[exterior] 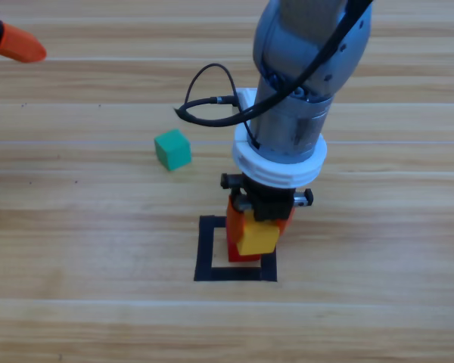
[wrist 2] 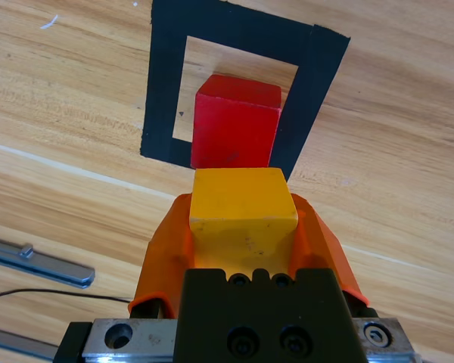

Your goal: Stack the blocks in the rectangular block: red at the bottom, yellow in the middle, green on top

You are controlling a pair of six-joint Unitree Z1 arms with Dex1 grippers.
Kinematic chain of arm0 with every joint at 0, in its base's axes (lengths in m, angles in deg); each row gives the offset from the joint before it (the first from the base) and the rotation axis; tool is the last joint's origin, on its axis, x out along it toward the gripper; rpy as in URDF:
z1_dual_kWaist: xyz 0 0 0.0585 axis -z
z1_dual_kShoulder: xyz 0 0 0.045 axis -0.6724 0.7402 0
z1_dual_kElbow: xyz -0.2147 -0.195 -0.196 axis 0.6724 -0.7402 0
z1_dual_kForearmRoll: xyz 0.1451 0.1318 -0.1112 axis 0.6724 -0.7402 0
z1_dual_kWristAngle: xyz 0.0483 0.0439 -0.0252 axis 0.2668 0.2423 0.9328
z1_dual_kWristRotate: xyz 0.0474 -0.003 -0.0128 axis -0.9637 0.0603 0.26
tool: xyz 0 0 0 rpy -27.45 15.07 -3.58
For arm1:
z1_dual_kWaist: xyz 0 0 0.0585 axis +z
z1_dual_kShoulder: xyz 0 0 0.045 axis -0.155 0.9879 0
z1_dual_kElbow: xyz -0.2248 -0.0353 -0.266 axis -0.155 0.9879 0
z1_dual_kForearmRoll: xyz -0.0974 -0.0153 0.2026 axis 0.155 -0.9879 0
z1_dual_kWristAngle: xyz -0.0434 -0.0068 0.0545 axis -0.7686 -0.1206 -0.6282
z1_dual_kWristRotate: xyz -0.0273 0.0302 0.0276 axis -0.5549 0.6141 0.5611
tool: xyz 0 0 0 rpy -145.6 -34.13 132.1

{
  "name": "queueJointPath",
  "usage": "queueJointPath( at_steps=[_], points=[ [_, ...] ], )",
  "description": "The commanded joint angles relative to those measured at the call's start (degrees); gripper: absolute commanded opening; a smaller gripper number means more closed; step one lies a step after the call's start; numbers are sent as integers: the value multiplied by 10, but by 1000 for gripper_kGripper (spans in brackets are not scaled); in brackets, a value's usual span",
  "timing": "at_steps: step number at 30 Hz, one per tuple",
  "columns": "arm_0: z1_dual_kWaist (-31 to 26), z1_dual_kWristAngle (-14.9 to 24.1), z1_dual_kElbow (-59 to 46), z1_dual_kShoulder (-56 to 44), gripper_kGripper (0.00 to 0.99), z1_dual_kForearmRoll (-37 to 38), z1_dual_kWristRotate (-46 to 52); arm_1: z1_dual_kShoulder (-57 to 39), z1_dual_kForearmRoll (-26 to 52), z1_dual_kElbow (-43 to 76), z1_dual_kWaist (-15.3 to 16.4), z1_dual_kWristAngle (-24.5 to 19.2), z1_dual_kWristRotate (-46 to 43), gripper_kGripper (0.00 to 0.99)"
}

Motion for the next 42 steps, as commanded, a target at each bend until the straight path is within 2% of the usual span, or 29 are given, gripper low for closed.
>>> queueJointPath(
  at_steps=[1,8,15,20,42],
  points=[
    [-17,-28,-25,-9,990,1,3,26,-15,-20,18,-37,-3,163],
    [-17,-45,-53,-10,990,23,10,32,-31,-53,27,-82,-21,163],
    [-17,-67,-56,-5,990,26,20,50,-30,-69,41,-82,-22,163],
    [-17,-69,-66,2,990,39,29,56,-30,-70,53,-81,-21,163],
    [-17,-72,-94,7,990,71,43,84,-30,-81,53,-101,-15,164]
  ],
)
